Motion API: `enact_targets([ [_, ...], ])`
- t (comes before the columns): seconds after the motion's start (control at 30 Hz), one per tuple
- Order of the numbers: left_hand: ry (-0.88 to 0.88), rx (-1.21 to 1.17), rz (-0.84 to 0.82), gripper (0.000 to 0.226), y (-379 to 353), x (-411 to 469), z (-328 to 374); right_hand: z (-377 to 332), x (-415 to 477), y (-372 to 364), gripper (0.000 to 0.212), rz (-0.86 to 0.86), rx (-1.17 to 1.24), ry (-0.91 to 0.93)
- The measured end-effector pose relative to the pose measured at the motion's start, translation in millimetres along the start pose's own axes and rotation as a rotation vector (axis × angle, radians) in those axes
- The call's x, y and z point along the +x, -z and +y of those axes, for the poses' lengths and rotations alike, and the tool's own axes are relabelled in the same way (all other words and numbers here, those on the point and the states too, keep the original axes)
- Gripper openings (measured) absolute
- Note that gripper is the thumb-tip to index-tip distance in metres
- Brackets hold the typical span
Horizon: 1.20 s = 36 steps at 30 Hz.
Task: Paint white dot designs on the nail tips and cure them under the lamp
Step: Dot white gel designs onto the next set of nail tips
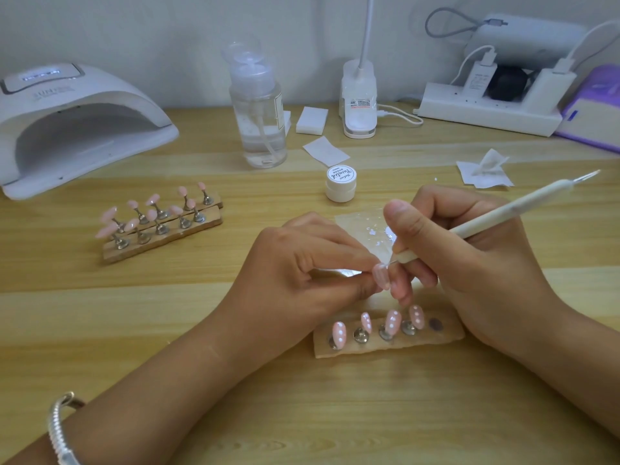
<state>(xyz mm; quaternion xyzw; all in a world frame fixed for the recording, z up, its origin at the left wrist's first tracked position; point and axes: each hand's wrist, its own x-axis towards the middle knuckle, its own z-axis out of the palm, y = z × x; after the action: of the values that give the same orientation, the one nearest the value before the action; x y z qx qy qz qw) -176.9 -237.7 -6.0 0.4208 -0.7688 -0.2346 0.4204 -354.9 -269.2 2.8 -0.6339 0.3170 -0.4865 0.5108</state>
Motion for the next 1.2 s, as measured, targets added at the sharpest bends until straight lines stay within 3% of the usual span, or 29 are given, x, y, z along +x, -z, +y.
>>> enact_targets([
  [0.97, 0.002, -0.002, -0.001, 0.008, 1.1, 0.1, 0.7, -1.1, -1.1, -0.7, 0.040, -0.009, 0.026, 0.002],
  [1.2, 0.034, -0.027, 0.033, 0.008, -0.8, -0.9, -3.1, -4.9, 5.8, 6.2, 0.040, 0.092, 0.101, 0.025],
])
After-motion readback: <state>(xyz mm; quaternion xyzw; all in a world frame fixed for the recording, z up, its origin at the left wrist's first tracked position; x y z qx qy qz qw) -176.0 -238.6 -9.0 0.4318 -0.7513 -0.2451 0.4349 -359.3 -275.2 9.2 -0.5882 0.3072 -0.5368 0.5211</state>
